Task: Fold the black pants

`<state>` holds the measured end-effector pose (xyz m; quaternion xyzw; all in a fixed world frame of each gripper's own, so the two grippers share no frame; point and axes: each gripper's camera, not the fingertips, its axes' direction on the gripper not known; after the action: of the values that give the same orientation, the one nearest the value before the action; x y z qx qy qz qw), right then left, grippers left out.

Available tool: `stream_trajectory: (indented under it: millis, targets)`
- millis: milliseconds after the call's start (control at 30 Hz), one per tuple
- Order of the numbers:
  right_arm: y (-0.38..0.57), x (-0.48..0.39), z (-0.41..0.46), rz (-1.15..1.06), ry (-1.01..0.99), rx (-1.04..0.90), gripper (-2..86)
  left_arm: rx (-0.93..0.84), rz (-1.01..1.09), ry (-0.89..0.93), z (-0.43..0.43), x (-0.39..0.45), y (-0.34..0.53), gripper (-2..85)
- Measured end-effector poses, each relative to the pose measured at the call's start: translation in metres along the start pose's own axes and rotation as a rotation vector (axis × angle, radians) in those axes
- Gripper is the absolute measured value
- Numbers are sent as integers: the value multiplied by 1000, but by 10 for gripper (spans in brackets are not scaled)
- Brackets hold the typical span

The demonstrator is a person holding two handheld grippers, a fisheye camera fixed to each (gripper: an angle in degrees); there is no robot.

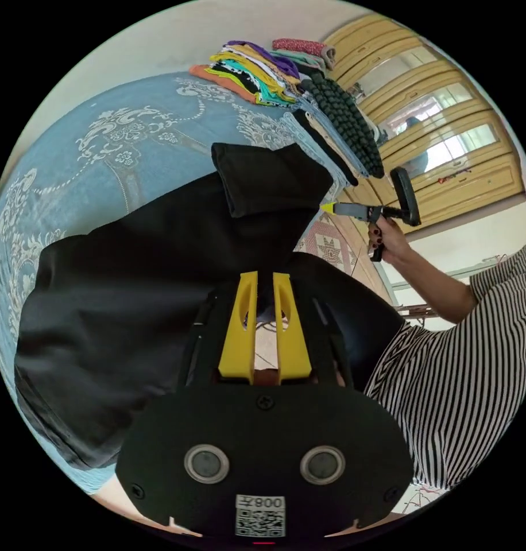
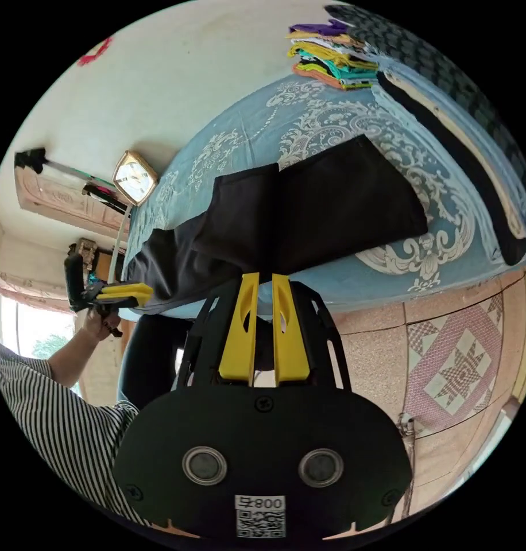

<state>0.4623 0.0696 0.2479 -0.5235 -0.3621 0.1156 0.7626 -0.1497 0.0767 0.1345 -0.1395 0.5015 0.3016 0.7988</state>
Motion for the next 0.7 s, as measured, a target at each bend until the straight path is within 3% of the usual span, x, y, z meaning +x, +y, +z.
stream_trajectory:
  millis: [133,333,533,700]
  targets:
    - [3,-73,2,-303,149,43,62,75,-65,102,18,-39,-38,73]
    - [6,-152,75,-701,390,-8,69,105,-150,180,62,-98,-120,94]
    - [14,-152,111,-775,451,-56,58,78,-180,205,114,-141,-193,95]
    - [17,-133,108,-738,420,-43,25,-4,-176,266,162,-160,-229,42]
